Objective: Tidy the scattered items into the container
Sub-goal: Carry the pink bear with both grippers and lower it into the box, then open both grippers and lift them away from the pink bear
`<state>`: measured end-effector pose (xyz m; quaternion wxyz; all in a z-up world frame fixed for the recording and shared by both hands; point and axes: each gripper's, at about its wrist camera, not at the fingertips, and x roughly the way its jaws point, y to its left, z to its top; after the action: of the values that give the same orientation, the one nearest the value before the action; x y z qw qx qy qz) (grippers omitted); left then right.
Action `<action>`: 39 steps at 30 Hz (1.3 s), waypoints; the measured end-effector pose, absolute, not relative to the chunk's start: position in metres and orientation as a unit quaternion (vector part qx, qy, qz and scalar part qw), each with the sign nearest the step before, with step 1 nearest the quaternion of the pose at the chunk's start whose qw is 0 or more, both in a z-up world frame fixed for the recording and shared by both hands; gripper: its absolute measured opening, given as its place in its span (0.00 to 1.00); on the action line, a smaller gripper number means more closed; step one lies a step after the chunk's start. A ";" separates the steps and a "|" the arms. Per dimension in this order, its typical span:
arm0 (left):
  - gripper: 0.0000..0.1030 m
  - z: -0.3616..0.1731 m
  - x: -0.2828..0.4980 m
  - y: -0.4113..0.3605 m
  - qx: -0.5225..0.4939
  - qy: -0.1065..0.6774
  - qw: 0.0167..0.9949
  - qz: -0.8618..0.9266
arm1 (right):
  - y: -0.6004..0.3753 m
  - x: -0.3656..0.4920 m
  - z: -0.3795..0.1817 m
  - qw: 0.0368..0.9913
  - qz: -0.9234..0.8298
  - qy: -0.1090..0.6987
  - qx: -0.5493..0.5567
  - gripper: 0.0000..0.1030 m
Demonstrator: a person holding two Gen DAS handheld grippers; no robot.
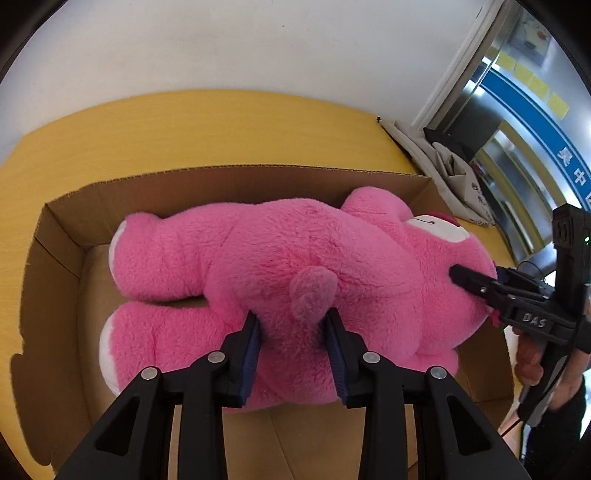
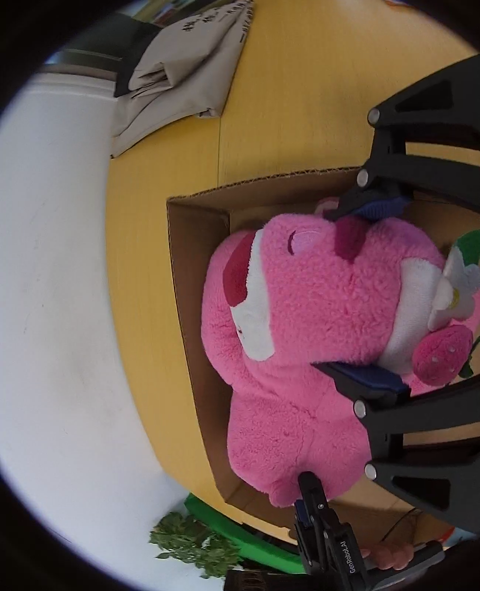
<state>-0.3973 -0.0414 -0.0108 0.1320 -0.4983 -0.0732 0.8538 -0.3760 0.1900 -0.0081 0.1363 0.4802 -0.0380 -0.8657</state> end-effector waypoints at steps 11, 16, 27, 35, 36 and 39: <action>0.93 0.093 -0.243 -0.075 -0.393 -0.032 0.053 0.917 | 0.196 -0.225 0.115 0.117 -0.934 0.032 0.337 0.81; 1.00 0.108 -0.122 -0.081 -0.359 -0.030 0.024 0.932 | 0.191 -0.116 0.131 0.161 -0.932 -0.007 0.324 1.00; 1.00 0.069 0.007 -0.048 -0.366 -0.023 0.015 0.930 | 0.185 0.010 0.109 0.075 -0.938 -0.002 0.340 1.00; 1.00 0.077 0.028 -0.029 -0.345 -0.027 0.013 0.938 | 0.183 0.040 0.119 0.071 -0.943 0.034 0.323 1.00; 1.00 0.076 0.030 -0.029 -0.345 -0.031 0.012 0.938 | 0.183 0.041 0.120 0.074 -0.943 0.034 0.324 1.00; 1.00 0.075 0.032 -0.030 -0.345 -0.039 0.012 0.938 | 0.183 0.047 0.120 0.072 -0.945 0.037 0.318 1.00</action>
<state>0.0319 -0.0302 0.0747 0.0123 -0.3452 -0.0395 0.9376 0.0474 0.1828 0.1201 0.0722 0.3178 0.0371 -0.9447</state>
